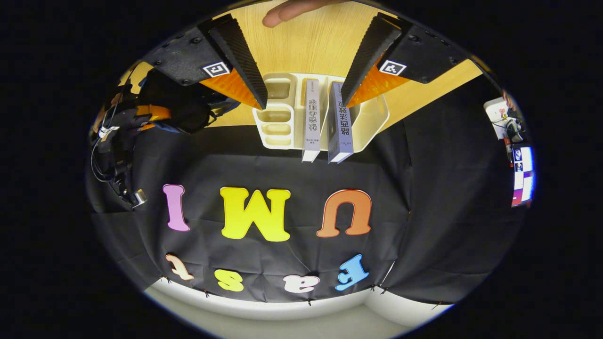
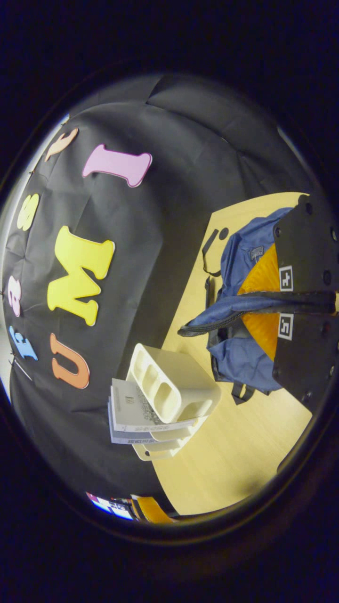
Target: Open the schoolbag, grab two books from the bookshelf and put them into the schoolbag.
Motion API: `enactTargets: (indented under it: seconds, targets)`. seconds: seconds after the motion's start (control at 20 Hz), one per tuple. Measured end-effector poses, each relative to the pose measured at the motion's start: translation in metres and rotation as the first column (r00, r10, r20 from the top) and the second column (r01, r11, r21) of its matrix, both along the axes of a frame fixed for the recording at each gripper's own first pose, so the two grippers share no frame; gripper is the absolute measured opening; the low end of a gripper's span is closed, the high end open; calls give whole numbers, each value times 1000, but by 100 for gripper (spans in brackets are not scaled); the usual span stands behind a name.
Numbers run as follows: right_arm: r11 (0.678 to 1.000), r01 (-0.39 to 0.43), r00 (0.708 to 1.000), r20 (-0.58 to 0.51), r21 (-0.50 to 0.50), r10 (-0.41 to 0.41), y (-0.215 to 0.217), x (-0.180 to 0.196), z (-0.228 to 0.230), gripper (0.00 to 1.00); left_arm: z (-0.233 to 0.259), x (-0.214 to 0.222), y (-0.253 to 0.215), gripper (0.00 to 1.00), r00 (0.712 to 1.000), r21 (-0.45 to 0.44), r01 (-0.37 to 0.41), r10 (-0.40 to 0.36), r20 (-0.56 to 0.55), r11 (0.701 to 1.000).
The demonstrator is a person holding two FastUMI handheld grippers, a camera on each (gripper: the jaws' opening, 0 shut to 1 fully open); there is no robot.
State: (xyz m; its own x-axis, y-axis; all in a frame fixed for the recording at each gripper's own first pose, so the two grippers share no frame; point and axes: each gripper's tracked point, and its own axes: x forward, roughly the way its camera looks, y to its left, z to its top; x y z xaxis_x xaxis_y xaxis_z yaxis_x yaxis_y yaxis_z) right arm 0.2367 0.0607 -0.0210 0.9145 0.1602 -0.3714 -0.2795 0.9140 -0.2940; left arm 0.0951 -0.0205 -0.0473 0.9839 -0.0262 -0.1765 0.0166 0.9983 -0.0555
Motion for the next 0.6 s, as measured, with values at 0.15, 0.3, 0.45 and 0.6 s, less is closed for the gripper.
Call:
enactTargets:
  seconds: [0.15,0.3,0.45,0.6]
  targets:
    - [999,-22,1000,1,43,22,-9,8,16,2,8,23,0,99,1000,-12,2,-2,-6,1000]
    - [995,-35,999,-6,97,36,-23,18,30,2,17,46,-2,99,1000,-25,22,-23,-17,999]
    - [990,-32,999,-4,135,33,-40,26,42,2,33,80,3,98,1000,17,13,-13,5,1000]
    - [987,-25,1000,3,161,25,-56,29,50,2,41,116,0,99,1000,41,16,-16,-2,999]
